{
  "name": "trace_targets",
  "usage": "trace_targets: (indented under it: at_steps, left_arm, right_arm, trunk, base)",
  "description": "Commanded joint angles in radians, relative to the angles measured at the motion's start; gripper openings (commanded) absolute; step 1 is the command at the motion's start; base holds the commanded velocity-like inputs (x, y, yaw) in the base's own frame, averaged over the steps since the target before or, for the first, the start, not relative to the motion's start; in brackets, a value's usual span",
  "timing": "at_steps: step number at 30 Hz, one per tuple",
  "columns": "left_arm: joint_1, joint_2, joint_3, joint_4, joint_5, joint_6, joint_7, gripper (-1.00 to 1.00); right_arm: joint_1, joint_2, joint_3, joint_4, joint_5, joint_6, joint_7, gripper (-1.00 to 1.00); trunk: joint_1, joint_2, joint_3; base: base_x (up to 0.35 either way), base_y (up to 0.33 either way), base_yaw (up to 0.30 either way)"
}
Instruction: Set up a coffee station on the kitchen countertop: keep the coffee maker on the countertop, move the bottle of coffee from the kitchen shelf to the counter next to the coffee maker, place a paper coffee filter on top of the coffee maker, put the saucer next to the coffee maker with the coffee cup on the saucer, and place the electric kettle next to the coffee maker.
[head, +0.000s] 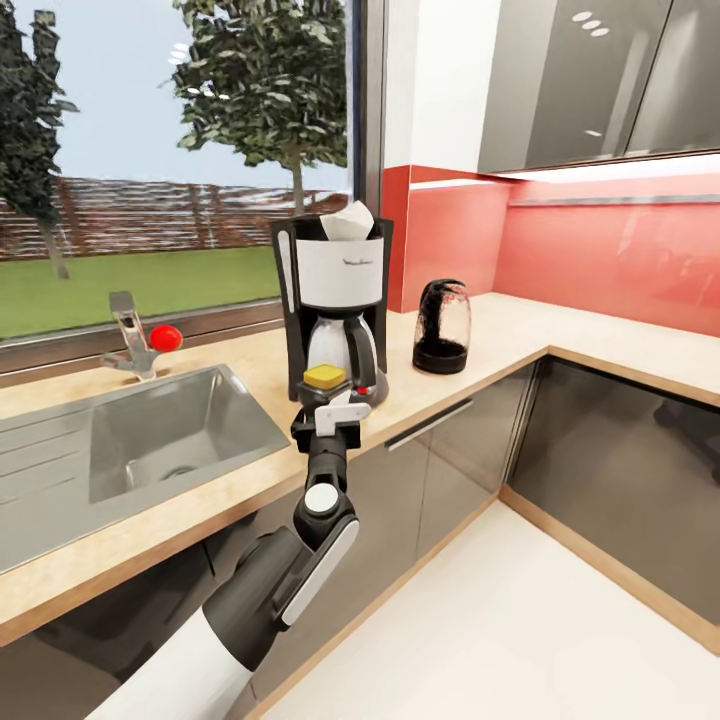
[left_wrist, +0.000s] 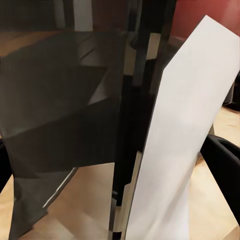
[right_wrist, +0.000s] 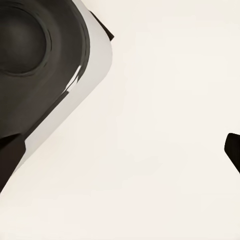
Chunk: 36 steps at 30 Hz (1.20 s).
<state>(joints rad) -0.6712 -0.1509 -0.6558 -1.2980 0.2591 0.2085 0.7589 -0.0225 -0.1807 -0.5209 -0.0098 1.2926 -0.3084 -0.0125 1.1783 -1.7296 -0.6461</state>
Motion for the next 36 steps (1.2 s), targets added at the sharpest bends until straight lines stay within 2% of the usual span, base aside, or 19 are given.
trace_targets:
  at_steps: [1,9,10,36]
  left_arm:
    - [-0.001,0.0,-0.002,0.028,0.017,0.003,0.007,-1.0]
    - [-0.001,0.0,-0.002,0.028,0.017,0.003,0.007,-1.0]
    - [-0.001,0.0,-0.002,0.028,0.017,0.003,0.007,1.0]
    - [-0.001,0.0,-0.002,0.028,0.017,0.002,0.007,1.0]
  right_arm:
    - [-0.001,0.0,-0.008,0.001,0.01,-0.003,-0.001,1.0]
    - [-0.001,0.0,-0.008,0.001,0.01,-0.003,-0.001,1.0]
    - [-0.001,0.0,-0.008,0.001,0.01,-0.003,-0.001,1.0]
    - [-0.001,0.0,-0.008,0.001,0.01,-0.003,-0.001,1.0]
  trunk:
    - [0.0,0.0,-0.001]
    - [0.0,0.0,-0.002]
    - [0.0,0.0,-0.002]
    - [0.0,0.0,-0.002]
  base:
    - [0.0,0.0,0.0]
    - [0.0,0.0,0.0]
    - [0.0,0.0,0.0]
    - [-0.018,0.0,0.0]
